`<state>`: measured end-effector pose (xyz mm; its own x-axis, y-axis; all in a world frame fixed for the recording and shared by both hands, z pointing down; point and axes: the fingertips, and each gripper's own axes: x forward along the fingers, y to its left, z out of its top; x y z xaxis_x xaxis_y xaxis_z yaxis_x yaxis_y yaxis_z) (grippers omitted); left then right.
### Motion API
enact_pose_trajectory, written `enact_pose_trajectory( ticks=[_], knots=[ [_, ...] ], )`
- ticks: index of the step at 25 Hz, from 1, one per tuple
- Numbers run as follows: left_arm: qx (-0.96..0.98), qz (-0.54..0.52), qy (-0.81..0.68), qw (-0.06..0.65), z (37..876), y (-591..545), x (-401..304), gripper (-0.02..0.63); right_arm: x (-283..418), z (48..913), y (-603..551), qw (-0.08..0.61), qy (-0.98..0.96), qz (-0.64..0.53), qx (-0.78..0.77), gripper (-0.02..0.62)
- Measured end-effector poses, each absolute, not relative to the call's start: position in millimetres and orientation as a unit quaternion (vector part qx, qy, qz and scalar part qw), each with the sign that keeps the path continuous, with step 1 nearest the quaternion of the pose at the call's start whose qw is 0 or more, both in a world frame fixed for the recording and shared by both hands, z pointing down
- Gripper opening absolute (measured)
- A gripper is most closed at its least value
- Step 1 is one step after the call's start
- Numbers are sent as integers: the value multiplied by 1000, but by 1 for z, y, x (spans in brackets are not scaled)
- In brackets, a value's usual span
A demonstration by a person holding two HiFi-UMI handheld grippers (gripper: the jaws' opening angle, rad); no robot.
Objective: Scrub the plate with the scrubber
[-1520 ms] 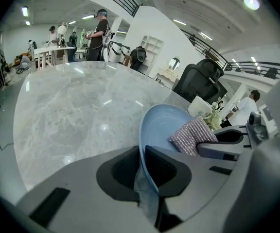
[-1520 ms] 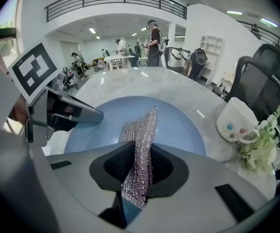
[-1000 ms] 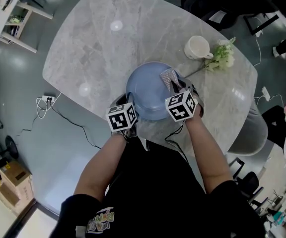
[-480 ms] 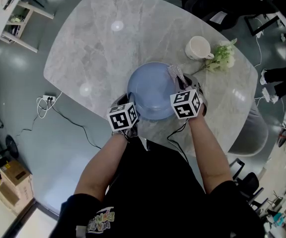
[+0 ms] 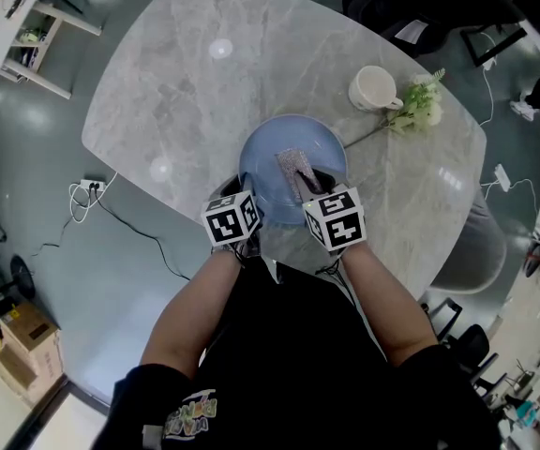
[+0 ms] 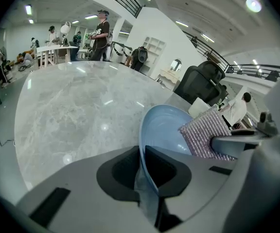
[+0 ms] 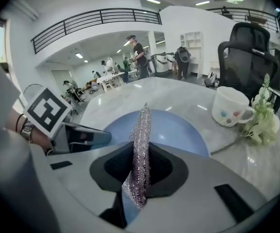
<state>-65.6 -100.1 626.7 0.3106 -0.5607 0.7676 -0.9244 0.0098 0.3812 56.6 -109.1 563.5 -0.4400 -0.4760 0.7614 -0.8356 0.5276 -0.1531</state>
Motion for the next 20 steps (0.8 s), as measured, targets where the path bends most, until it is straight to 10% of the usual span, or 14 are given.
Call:
enact_pose_trajectory(
  ticks=[20],
  knots=[
    [665, 187, -557, 461, 626, -100, -67, 43, 69, 581, -75, 448, -808, 146, 353, 75]
  ],
)
